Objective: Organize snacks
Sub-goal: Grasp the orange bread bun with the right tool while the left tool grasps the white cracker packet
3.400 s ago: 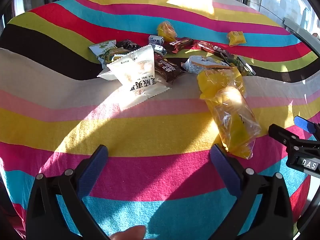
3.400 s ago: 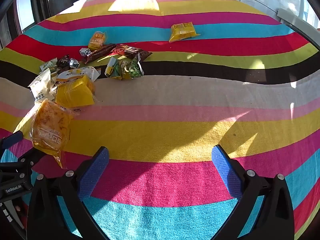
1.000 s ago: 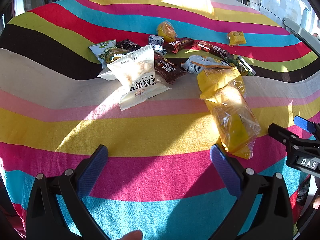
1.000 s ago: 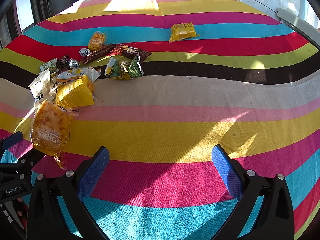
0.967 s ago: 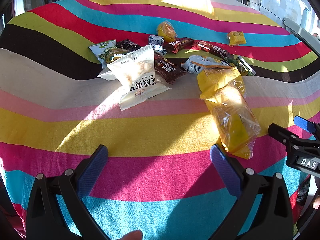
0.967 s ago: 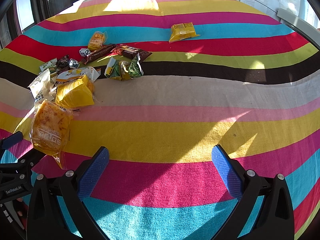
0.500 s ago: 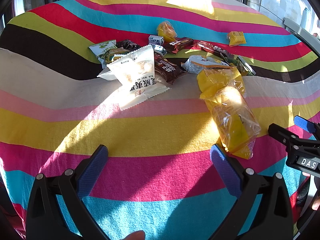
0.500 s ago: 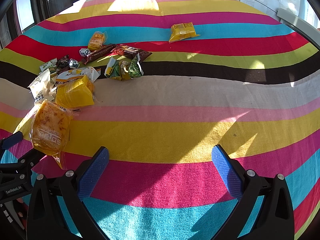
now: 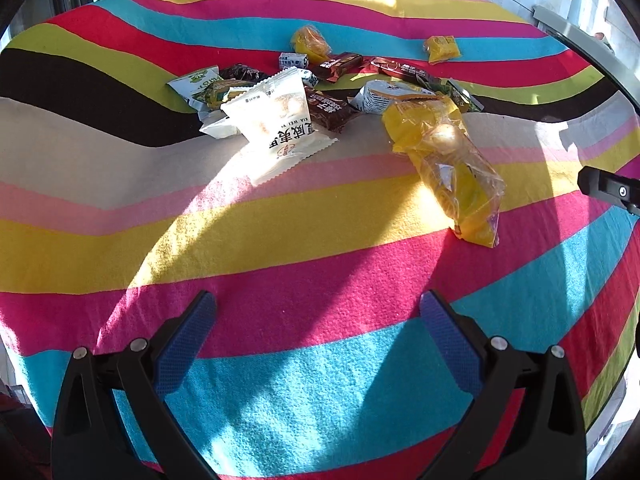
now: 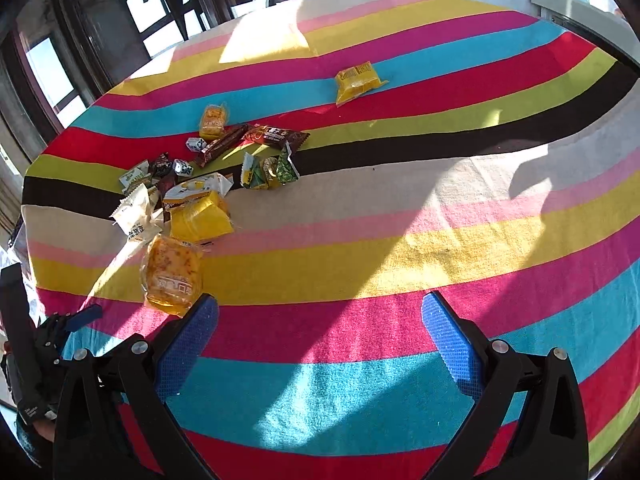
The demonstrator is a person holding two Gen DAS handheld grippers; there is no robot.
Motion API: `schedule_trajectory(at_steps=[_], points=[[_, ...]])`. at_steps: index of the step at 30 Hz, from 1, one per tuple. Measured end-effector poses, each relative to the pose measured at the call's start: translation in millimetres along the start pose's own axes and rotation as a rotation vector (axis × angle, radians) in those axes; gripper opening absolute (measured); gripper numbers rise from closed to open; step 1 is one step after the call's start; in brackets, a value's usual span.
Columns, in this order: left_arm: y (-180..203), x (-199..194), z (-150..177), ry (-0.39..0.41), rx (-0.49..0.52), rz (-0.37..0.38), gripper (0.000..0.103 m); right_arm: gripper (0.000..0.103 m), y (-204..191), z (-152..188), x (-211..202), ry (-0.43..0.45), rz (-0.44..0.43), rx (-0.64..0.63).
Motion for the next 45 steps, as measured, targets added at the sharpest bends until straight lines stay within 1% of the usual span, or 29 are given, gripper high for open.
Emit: schedule_trajectory(at_steps=[1, 2, 4, 6, 9, 12, 13, 14, 17, 20, 22, 25, 27, 29, 30, 31, 32, 33, 34, 35, 37, 39, 43, 45], points=[[-4.5, -5.0, 0.6, 0.027, -0.001, 0.004, 0.102, 0.098, -6.7, 0.3, -6.7, 0.024, -0.033, -0.009], [-8.6, -9.5, -0.5, 0.056, -0.008, 0.007, 0.102, 0.098, -14.0, 0.6, -8.9, 0.030, -0.044, -0.033], [-13.2, -16.9, -2.5, 0.092, -0.028, 0.044, 0.102, 0.098, -24.6, 0.3, -0.2, 0.011, -0.052, -0.070], [-18.5, -21.9, -2.2, 0.117, -0.066, 0.087, 0.102, 0.098, -33.9, -1.1, 16.0, -0.015, -0.103, -0.057], [-27.6, -16.5, 1.6, 0.094, -0.105, 0.091, 0.102, 0.098, -50.3, -6.4, 46.2, -0.063, -0.146, -0.046], [-35.6, -20.1, -0.7, 0.100, -0.159, 0.124, 0.102, 0.096, -69.7, -11.6, 69.6, -0.100, -0.256, 0.015], [-37.8, -22.4, -0.8, 0.107, -0.164, 0.124, 0.102, 0.095, -73.9, -14.8, 73.4, -0.095, -0.270, 0.033], [-39.5, -24.2, 0.0, 0.112, -0.164, 0.125, 0.102, 0.087, -78.6, -17.6, 75.4, -0.088, -0.277, 0.038], [-41.8, -28.6, 3.3, 0.118, -0.148, 0.124, 0.102, 0.086, -97.2, -22.3, 81.0, -0.105, -0.339, 0.059], [-47.1, -32.0, 4.9, 0.128, -0.146, 0.107, 0.102, 0.086, -109.7, -25.8, 82.1, -0.104, -0.302, 0.038], [-51.9, -35.4, 6.4, 0.137, -0.160, 0.103, 0.102, 0.086, -114.8, -29.7, 76.9, -0.063, -0.237, 0.012], [-60.7, -42.7, 10.1, 0.157, -0.191, 0.099, 0.102, 0.087, -138.3, -31.0, 67.5, -0.024, -0.186, -0.070], [-66.2, -44.3, 11.7, 0.168, -0.214, 0.085, 0.102, 0.087, -151.5, -30.0, 69.8, -0.017, -0.110, -0.136], [-68.2, -42.8, 13.4, 0.159, -0.220, 0.081, 0.102, 0.086, -155.3, -27.3, 81.2, -0.040, -0.038, -0.160], [-69.2, -42.4, 14.4, 0.154, -0.220, 0.078, 0.102, 0.083, -155.2, -26.8, 86.2, -0.045, -0.012, -0.167], [-70.5, -43.5, 15.3, 0.154, -0.220, 0.075, 0.102, 0.073, -152.8, -25.2, 89.8, -0.048, 0.020, -0.184], [-71.3, -45.3, 15.4, 0.156, -0.218, 0.072, 0.102, 0.056, -148.6, -22.6, 92.2, -0.057, 0.040, -0.195], [-71.6, -47.8, 15.0, 0.160, -0.213, 0.070, 0.102, 0.050, -146.8, -19.8, 92.1, -0.057, 0.018, -0.189], [-71.8, -50.2, 13.8, 0.166, -0.209, 0.069, 0.102, 0.049, -144.2, -17.1, 87.4, -0.046, -0.014, -0.177], [-72.4, -51.6, 11.5, 0.171, -0.207, 0.067, 0.102, 0.049, -138.7, -16.0, 81.2, -0.028, -0.022, -0.171], [-71.3, -51.4, 6.0, 0.171, -0.220, 0.071, 0.102, 0.049, -127.0, -12.9, 61.9, 0.032, -0.010, -0.186], [-66.4, -48.2, -3.9, 0.175, -0.248, 0.089, 0.102, 0.049, -113.5, -6.3, 43.5, 0.064, -0.017, -0.183], [-45.8, -34.0, -37.4, 0.213, -0.312, 0.093, 0.102, 0.049, -83.5, 11.9, 16.1, 0.096, -0.023, -0.139], [-33.1, -21.7, -57.2, 0.228, -0.319, 0.066, 0.102, 0.049, -71.8, 22.0, 8.8, 0.096, -0.021, -0.120]])
Point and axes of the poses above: each gripper's, at about its wrist camera, not at the fingertips, and x roughly the way its jaws point, y to its right, z to its underside, the point moved 9 cm from there along x, roughly the way its jaws point, and after that the axes turned 10 degrees about -x, right-handed, at the moved point
